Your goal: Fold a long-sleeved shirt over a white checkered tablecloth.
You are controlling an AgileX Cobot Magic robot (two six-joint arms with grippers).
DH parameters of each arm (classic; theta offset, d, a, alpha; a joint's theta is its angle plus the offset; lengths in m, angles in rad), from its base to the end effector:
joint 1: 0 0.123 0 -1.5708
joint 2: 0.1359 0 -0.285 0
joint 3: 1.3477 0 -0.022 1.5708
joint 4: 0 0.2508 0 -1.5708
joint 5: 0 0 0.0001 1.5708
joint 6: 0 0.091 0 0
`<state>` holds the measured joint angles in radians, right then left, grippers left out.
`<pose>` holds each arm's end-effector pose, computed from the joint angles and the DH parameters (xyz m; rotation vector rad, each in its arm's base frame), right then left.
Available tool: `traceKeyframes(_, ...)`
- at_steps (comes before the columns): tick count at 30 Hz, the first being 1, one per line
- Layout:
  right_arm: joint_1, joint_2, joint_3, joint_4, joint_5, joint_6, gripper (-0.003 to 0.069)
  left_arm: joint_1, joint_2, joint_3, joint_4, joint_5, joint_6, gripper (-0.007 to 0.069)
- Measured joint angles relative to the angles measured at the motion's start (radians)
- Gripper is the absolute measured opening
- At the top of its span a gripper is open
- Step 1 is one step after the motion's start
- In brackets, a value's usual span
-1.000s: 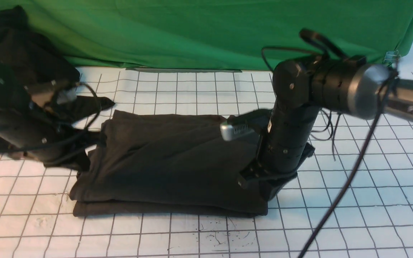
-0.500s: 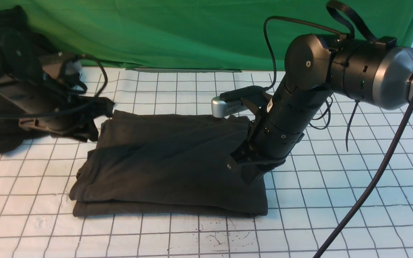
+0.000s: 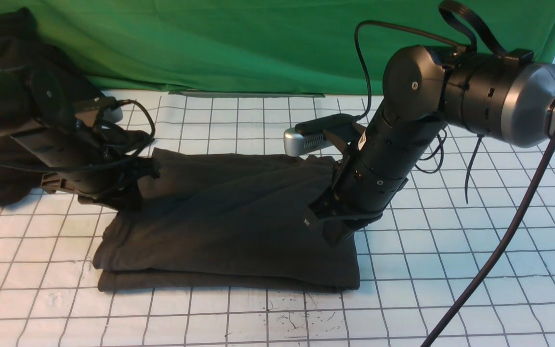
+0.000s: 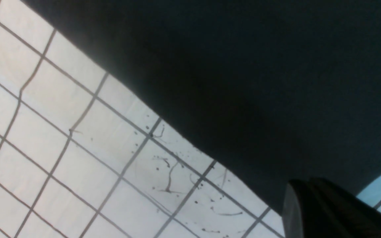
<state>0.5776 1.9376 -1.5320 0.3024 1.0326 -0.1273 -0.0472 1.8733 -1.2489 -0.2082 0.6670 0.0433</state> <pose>0.3251 0.2397 0.2297 -0.8414 2.8312 0.4732 0.3799 -0.0296 0.1877 -0.0685 2.7676 -0.2215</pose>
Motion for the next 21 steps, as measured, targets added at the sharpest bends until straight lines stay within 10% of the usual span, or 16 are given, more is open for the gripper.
traceKeyframes(21, 0.005, 0.036, 0.000, 0.001, 0.007, 0.001, 0.0004, 0.068, -0.067, -0.010, 0.015, 0.038, 0.008, 0.0034)
